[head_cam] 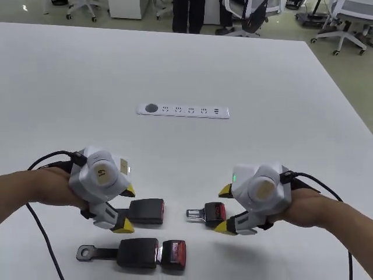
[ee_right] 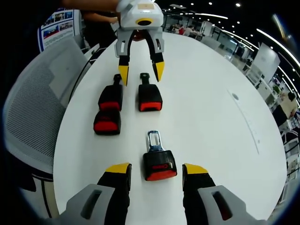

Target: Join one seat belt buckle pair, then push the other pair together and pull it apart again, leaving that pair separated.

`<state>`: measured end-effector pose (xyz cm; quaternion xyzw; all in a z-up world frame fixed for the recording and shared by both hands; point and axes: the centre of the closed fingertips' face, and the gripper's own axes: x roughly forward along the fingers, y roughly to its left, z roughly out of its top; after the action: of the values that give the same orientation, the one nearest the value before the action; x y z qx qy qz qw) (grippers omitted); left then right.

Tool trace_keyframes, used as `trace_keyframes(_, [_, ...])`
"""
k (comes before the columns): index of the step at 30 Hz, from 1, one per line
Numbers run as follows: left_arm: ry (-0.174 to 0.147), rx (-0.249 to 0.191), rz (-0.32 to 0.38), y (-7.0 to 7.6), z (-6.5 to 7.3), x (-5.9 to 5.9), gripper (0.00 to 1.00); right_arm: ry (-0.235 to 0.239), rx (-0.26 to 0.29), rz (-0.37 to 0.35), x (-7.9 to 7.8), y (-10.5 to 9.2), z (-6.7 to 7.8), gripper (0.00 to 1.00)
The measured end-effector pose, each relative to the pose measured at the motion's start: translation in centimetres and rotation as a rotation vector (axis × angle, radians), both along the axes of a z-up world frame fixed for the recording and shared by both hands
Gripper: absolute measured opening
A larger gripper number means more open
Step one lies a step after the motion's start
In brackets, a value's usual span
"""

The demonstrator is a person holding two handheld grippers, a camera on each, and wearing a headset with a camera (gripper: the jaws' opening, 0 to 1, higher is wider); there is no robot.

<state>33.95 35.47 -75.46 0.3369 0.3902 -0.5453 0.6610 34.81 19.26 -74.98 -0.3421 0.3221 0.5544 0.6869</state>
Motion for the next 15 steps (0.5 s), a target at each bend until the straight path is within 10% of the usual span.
trace_keyframes(15, [0.04,0.056,-0.044,-0.1,-1.4,0.6,0.42,0.039,-0.04,0.054,0.5,-0.5,-2.0,0.37])
